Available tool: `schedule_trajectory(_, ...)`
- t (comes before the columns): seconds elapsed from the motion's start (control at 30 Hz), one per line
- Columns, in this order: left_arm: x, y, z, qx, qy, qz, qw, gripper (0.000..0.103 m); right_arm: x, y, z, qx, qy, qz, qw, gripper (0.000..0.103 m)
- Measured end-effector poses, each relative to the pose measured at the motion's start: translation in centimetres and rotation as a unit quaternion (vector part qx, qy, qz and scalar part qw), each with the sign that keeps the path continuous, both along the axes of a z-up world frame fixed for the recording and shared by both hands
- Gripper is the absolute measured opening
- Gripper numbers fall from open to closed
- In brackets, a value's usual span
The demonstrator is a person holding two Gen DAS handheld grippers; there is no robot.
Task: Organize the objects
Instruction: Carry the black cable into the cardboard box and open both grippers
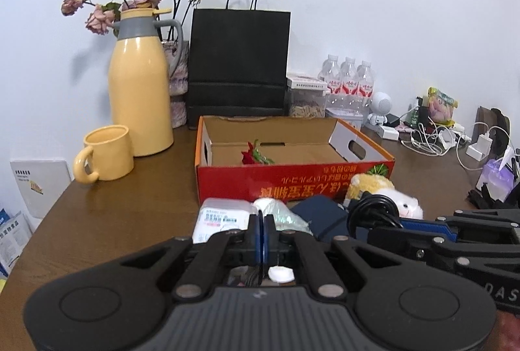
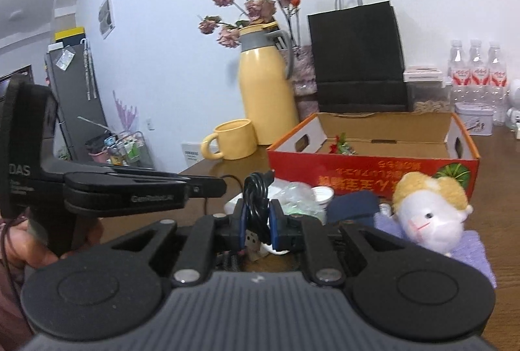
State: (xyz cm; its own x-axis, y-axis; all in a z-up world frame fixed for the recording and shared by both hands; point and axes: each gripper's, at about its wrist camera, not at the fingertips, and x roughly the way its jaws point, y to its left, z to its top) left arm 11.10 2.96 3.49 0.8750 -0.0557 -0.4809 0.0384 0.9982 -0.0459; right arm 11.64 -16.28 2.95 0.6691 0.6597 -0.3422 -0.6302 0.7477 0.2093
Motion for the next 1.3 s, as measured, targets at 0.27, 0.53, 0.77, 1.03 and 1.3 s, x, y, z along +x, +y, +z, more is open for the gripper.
schedule_trajectory(0.27,2.7,-0.3,1.6,-0.002,-0.021,0.002,0.9998,0.001,3.3,-1.4,0.7,-0.011,-0.019,-0.064,0.998,0.014)
schedule_trajectory(0.53,6.5,-0.6,2.7,-0.011,-0.039,0.003,0.9992,0.001,7.4,-2.4,1.3,-0.004,-0.028,-0.105,0.994,0.014)
schedule_trajectory(0.77,10.3,-0.8,2.9,-0.02,-0.041,0.009,0.9989,0.001,11.1,-2.6,1.7,-0.005,-0.034,-0.124,0.992,0.014)
schedule_trajectory(1.03,15.3,-0.5,2.2,-0.032,-0.033,0.018,0.9988,0.001,16.2,-2.2,1.5,-0.013,-0.029,-0.142,0.989,0.014)
schedule_trajectory(1.3,20.0,-0.2,1.4,-0.039,-0.028,0.024,0.9985,0.001,21.1,-2.0,0.9,-0.025,-0.005,-0.157,0.987,0.014)
